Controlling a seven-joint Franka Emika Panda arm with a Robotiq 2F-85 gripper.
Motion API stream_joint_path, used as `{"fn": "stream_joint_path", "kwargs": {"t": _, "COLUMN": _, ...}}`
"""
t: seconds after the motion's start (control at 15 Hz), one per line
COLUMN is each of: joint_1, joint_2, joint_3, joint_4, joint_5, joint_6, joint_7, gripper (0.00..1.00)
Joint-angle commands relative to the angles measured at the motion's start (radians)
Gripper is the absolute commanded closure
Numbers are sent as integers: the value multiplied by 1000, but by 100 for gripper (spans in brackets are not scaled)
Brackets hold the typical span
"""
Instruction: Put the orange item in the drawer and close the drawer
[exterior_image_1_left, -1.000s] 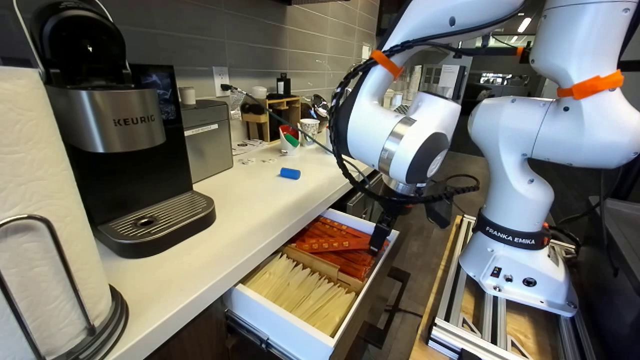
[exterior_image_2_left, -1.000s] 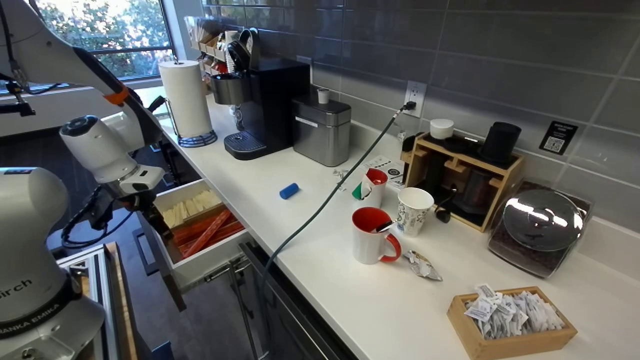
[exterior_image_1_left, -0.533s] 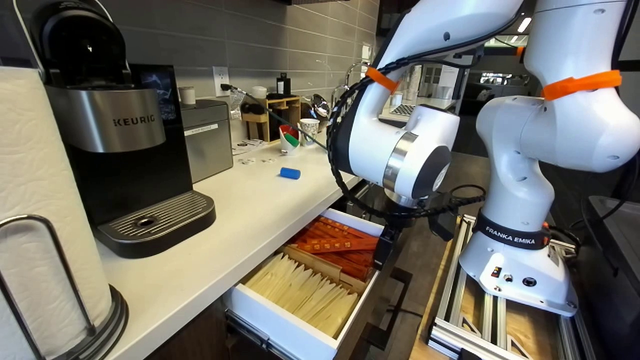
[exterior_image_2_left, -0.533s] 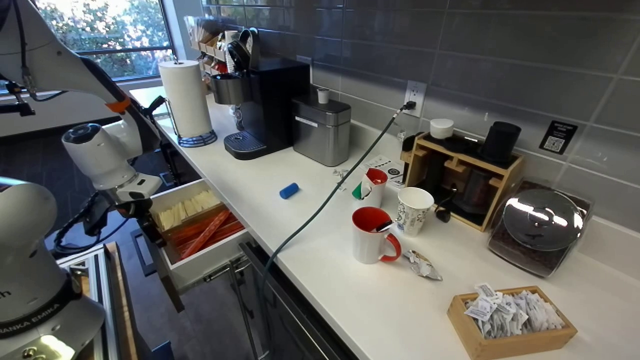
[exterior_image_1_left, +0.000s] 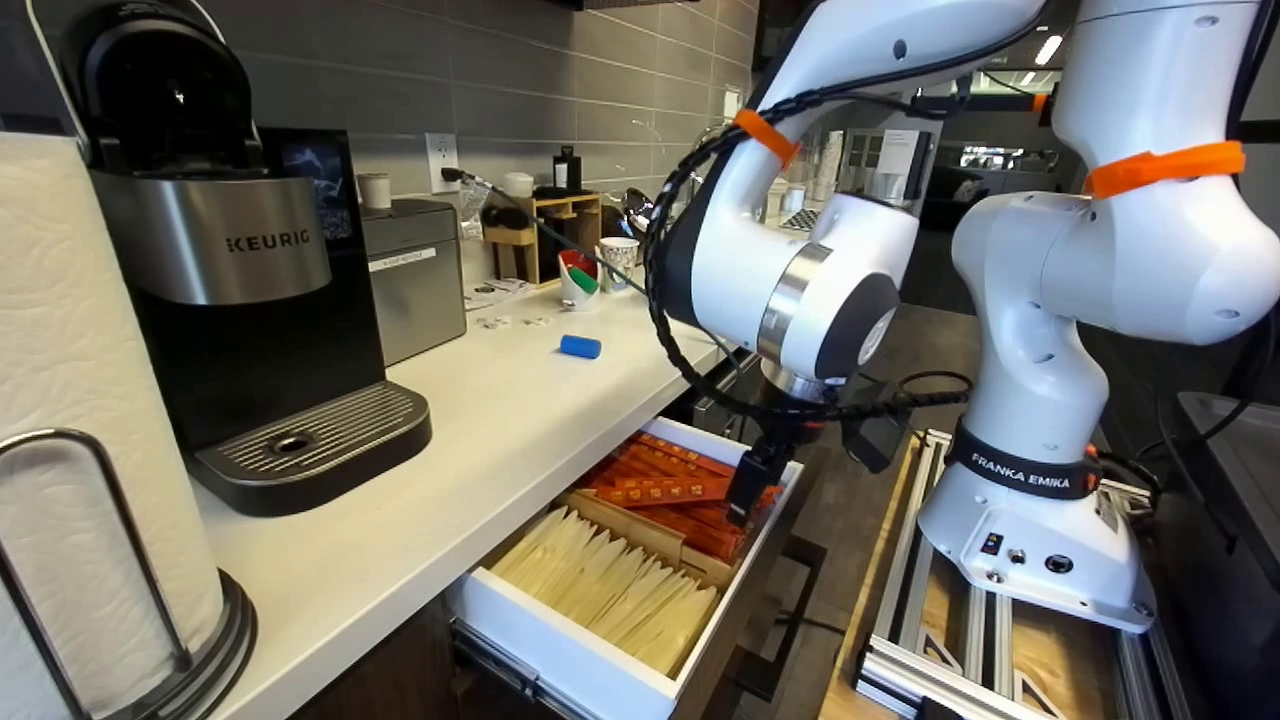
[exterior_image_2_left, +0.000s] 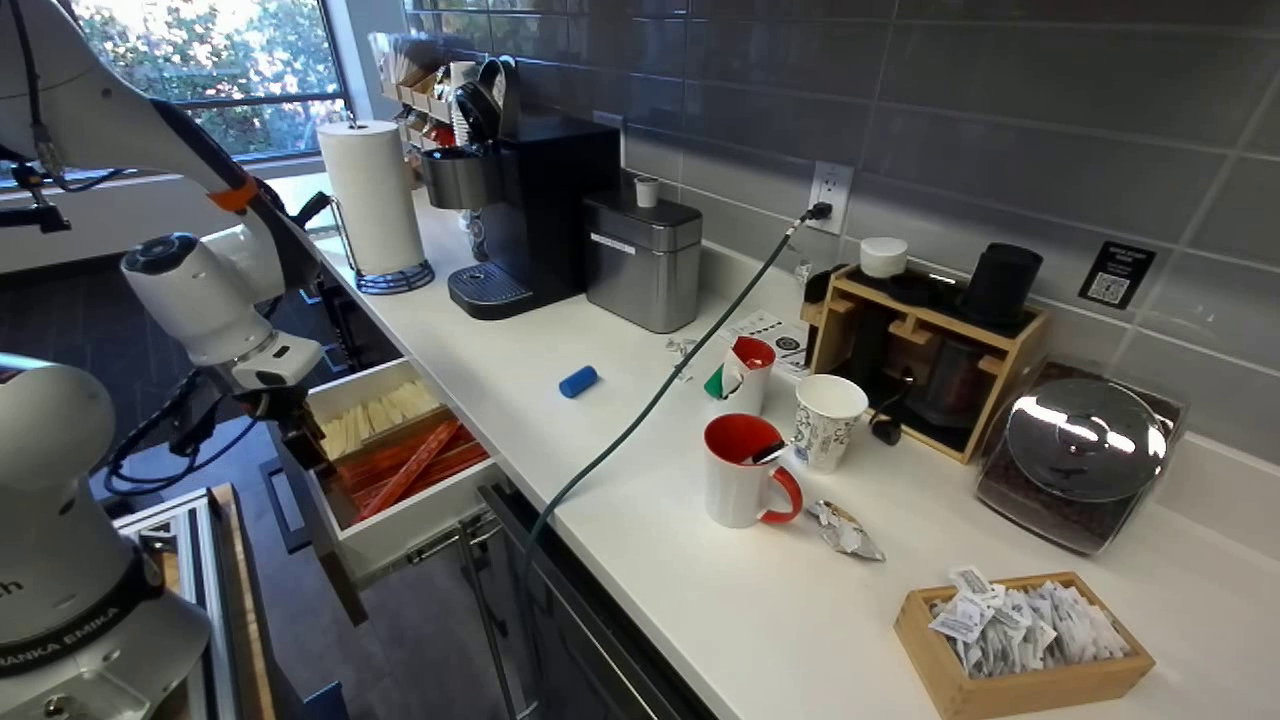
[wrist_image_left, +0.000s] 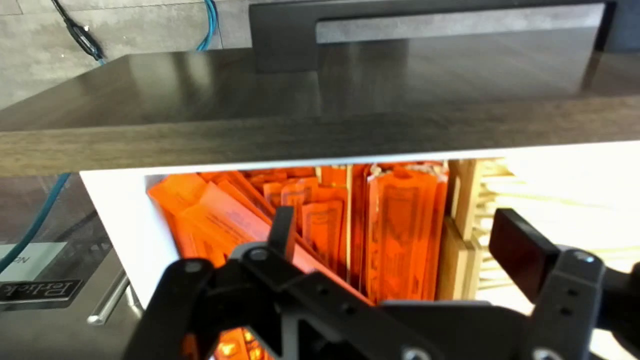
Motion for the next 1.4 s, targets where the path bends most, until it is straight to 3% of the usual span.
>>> {"fn": "stream_joint_path", "kwargs": {"t": 0.0, "joint_1": 20, "joint_2": -211, "joint_3": 21, "joint_4": -33, "joint_5": 0, "joint_6": 108, "joint_7": 168, "gripper": 0}}
{"fn": "stream_joint_path", "kwargs": {"t": 0.13, "joint_1": 112, "joint_2": -184, "joint_3": -7, "joint_4": -61, "joint_5": 0, "joint_6": 150, "joint_7": 240, "gripper": 0}}
{"fn": "stream_joint_path", "kwargs": {"t": 0.4, "joint_1": 422, "joint_2": 16, "joint_3": -262, "joint_4": -34, "joint_5": 1, "joint_6": 54, "joint_7": 272, "gripper": 0}}
{"fn": "stream_joint_path", "kwargs": {"t": 0.47, "joint_1": 466, "joint_2": 66, "joint_3": -290, "joint_4": -32, "joint_5": 1, "joint_6": -3, "joint_7": 285, "gripper": 0}}
{"fn": "stream_joint_path", "kwargs": {"t": 0.53, "joint_1": 262, "joint_2": 120, "joint_3": -64, "joint_4": -32, "joint_5": -3, "joint_6": -62, "joint_7": 306, "gripper": 0}}
{"fn": "stream_joint_path", "kwargs": {"t": 0.6, "joint_1": 255, "joint_2": 154, "joint_3": -26, "joint_4": -33, "joint_5": -8, "joint_6": -101, "joint_7": 331, "gripper": 0}}
{"fn": "stream_joint_path", "kwargs": {"t": 0.93, "joint_1": -101, "joint_2": 129, "joint_3": 361, "joint_4": -16, "joint_5": 10, "joint_6": -29, "joint_7": 307, "gripper": 0}}
{"fn": "stream_joint_path", "kwargs": {"t": 1.2, "joint_1": -272, "joint_2": 41, "joint_3": 503, "joint_4": -15, "joint_5": 8, "joint_6": 9, "joint_7": 329, "gripper": 0}}
{"fn": "stream_joint_path", "kwargs": {"t": 1.33, "joint_1": -306, "joint_2": -27, "joint_3": 536, "joint_4": -23, "joint_5": 0, "joint_6": 25, "joint_7": 349, "gripper": 0}}
